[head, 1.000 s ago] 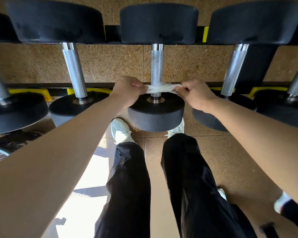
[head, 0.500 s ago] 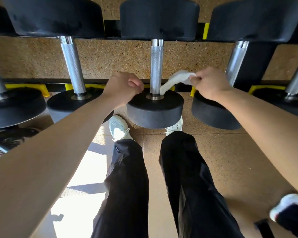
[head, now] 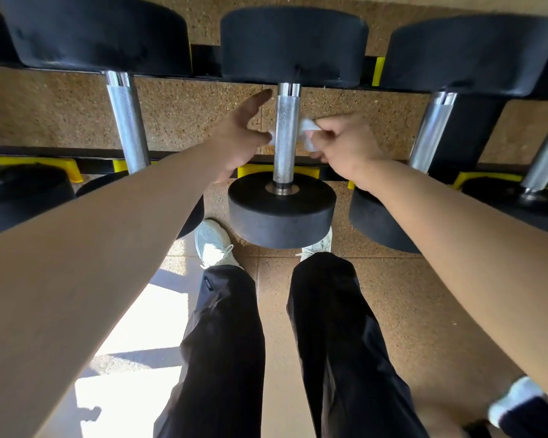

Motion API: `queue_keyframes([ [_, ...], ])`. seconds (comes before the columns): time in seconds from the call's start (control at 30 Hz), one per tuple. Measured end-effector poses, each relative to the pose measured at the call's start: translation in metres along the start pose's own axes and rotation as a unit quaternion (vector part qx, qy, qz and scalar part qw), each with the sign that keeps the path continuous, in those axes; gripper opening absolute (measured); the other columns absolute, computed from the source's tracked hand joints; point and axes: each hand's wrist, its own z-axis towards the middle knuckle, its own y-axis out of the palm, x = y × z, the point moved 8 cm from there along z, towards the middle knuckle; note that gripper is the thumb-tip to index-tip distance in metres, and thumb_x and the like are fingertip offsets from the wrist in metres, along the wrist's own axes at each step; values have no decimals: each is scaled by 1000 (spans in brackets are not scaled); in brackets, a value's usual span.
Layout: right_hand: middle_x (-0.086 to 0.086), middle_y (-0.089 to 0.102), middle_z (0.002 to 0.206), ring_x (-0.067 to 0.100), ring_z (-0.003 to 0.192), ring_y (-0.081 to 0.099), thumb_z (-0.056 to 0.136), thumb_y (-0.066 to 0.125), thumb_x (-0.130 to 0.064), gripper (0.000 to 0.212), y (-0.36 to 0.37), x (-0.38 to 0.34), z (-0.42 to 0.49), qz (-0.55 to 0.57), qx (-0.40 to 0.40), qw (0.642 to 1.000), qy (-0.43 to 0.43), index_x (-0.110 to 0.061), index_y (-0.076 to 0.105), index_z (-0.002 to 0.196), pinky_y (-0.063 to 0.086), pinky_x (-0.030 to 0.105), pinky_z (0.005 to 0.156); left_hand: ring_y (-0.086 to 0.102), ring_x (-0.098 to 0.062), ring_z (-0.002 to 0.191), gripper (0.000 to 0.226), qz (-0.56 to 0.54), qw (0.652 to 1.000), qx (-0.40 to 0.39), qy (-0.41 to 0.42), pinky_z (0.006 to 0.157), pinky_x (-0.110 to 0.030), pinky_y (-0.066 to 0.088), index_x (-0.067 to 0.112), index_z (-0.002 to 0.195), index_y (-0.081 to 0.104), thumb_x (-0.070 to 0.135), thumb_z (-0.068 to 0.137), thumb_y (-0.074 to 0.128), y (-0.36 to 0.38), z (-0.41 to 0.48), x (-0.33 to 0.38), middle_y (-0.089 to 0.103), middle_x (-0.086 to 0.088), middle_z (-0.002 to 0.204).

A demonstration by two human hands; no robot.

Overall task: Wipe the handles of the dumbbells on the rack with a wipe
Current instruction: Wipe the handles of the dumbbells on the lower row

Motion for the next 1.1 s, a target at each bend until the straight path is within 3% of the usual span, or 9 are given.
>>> queue_keyframes([
  [0.13, 3, 74, 102, 12, 78, 75, 101, 58, -16, 21, 14, 3, 11, 166, -16, 983, 78, -16, 67, 120, 56, 19, 58, 51, -20, 132, 50, 113, 993, -36, -5, 111, -40, 42, 28, 141, 56, 22, 94, 69, 3, 3, 0, 55, -2, 146],
  [0.23, 5, 73, 102, 13, 76, 74, 101, 58, -16, 21, 13, 5, 13, 211, 2, 972, 107, -15, 67, 119, 51, 16, 53, 67, -10, 95, 24, 82, 996, -11, 17, 84, -28, 51, 17, 120, 68, 27, 100, 61, -9, -2, 1, 73, 1, 109],
  [0.33, 3, 74, 100, 17, 85, 74, 98, 62, -15, 13, 16, 2, 15, 266, 19, 953, 141, -21, 68, 107, 54, 19, 57, 62, -15, 70, 9, -16, 996, 91, 15, 70, -33, 52, 18, 96, 72, 27, 96, 68, -36, -7, 2, 75, -2, 88],
  [0.4, 5, 74, 101, 22, 93, 73, 96, 64, -12, 11, 23, 0, 17, 352, 19, 918, 181, -22, 69, 99, 58, 28, 66, 55, -16, 64, 20, -41, 984, 175, -12, 61, -32, 48, 17, 83, 74, 37, 87, 78, -51, -11, 3, 75, -3, 85],
  [0.47, 7, 73, 107, 24, 99, 71, 95, 65, -13, 11, 26, -2, 18, 433, 11, 877, 207, -20, 69, 102, 60, 33, 73, 53, -13, 60, 37, -86, 971, 220, -37, 56, -26, 47, 8, 87, 74, 44, 79, 84, -55, -12, 5, 74, -5, 83],
  [0.67, 8, 70, 114, 19, 103, 70, 94, 67, -17, 14, -1, 25, -2, 548, 65, 802, 230, -22, 62, 107, 59, 29, 81, 57, -5, 62, 5, -201, 970, 137, -9, 55, -18, 45, 21, 87, 74, 18, 90, 76, -12, -12, 25, 67, 11, 67],
  [0.87, 7, 71, 116, 22, 105, 70, 96, 64, -16, 19, 23, 1, 0, 476, 43, 863, 166, -17, 68, 115, 60, 34, 87, 53, -9, 64, 14, -293, 940, 173, -6, 56, -22, 44, 21, 73, 74, 17, 85, 80, -41, -35, 5, 68, 1, 78],
  [1.0, 6, 71, 112, 21, 102, 70, 97, 63, -16, 11, 20, -6, -3, 460, 85, 868, 167, -18, 69, 106, 60, 34, 86, 54, -7, 66, 10, -251, 953, 167, 14, 57, -21, 45, 20, 79, 74, 21, 88, 78, -42, -42, 7, 66, 1, 81],
  [1.1, 7, 69, 117, 20, 99, 72, 96, 63, -19, 15, 0, 14, -15, 485, 127, 847, 176, -19, 64, 111, 60, 32, 86, 58, -5, 67, 7, -187, 967, 170, -19, 64, -21, 52, 23, 85, 72, 26, 89, 77, -23, -33, 20, 69, 5, 81],
])
